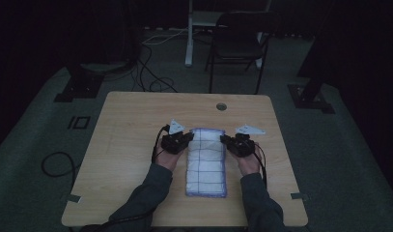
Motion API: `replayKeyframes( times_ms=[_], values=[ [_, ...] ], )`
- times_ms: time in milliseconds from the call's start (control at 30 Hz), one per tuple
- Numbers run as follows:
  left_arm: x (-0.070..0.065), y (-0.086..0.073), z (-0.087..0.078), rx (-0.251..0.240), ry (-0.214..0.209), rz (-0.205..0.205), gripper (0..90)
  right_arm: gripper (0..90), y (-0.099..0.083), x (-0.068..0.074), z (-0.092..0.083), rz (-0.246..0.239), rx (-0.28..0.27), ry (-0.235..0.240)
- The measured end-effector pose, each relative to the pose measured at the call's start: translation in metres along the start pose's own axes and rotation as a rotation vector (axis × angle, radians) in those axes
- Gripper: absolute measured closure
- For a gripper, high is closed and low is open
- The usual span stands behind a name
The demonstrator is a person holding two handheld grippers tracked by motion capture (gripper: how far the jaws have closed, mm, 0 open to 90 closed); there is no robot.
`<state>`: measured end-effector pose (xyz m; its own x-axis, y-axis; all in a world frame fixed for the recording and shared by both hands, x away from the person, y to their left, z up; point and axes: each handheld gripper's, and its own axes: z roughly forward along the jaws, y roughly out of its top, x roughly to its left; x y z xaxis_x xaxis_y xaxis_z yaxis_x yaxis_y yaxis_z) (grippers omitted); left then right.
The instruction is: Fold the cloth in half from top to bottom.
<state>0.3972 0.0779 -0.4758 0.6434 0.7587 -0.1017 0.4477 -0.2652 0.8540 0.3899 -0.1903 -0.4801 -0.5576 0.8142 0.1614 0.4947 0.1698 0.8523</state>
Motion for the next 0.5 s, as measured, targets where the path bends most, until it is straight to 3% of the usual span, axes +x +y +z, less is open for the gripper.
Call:
replayKeyframes(
  times_ms=[500],
  values=[
    [-0.008, -0.007, -0.016, -0.025, -0.028, -0.001, 86.6, 84.8, -0.009, 0.007, -0.013, 0.001, -0.01, 0.018]
  ],
)
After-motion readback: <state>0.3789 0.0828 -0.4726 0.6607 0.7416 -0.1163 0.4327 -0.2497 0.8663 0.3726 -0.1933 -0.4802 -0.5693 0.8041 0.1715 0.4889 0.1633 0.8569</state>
